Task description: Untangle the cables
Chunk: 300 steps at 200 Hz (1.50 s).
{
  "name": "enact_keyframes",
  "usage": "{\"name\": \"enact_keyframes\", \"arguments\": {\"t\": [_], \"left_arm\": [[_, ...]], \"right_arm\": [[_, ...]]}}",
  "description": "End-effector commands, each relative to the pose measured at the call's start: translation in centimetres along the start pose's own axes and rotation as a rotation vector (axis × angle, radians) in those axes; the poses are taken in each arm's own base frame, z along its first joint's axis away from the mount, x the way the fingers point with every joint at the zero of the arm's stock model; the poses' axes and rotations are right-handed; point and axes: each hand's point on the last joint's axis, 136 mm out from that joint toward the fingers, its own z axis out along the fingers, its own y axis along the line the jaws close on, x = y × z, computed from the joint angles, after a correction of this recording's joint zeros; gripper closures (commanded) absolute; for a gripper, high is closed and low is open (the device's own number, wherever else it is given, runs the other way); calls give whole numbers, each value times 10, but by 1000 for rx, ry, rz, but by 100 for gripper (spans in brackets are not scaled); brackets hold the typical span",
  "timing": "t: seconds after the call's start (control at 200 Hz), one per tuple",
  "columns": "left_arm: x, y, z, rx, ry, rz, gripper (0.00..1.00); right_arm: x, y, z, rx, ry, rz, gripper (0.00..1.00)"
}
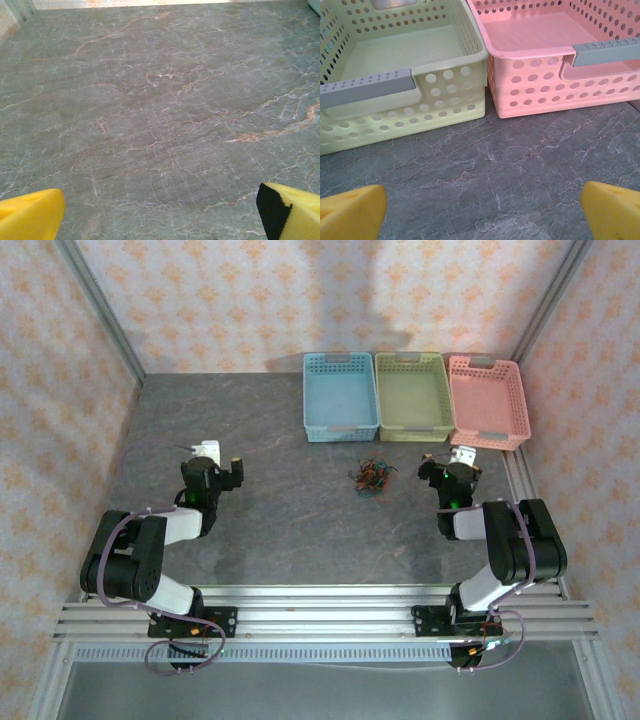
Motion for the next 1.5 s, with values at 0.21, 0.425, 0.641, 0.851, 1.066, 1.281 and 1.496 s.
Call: {"name": "enact_keyframes", "arguments": {"t": [0.21, 0.425, 0.641, 0.851, 1.066, 1.281, 1.496], "left_arm": [[-7, 3, -1, -22, -33, 10, 0], [-7, 4, 2, -16, -23, -1, 0], [-7, 7, 3, -9, -18, -21, 0], [-7, 8, 3, -8, -17, -23, 0], [-41, 54, -29, -297, 58, -174, 0], [-64, 55, -66, -206, -54, -375, 0], [-81, 36, -97, -46, -52, -605, 0]], "right_arm": [[-8, 2, -2, -16, -31, -4, 1], [-7, 4, -1, -23, -25, -8, 1], [-8, -3, 0, 17, -23, 8, 1], [-8, -4, 1, 24, -19, 10, 1], [-33, -26, -26, 150, -120, 56, 1], [-79, -35, -75, 202, -291, 235, 1], [-111, 12, -103, -93, -209, 319, 1]]}}
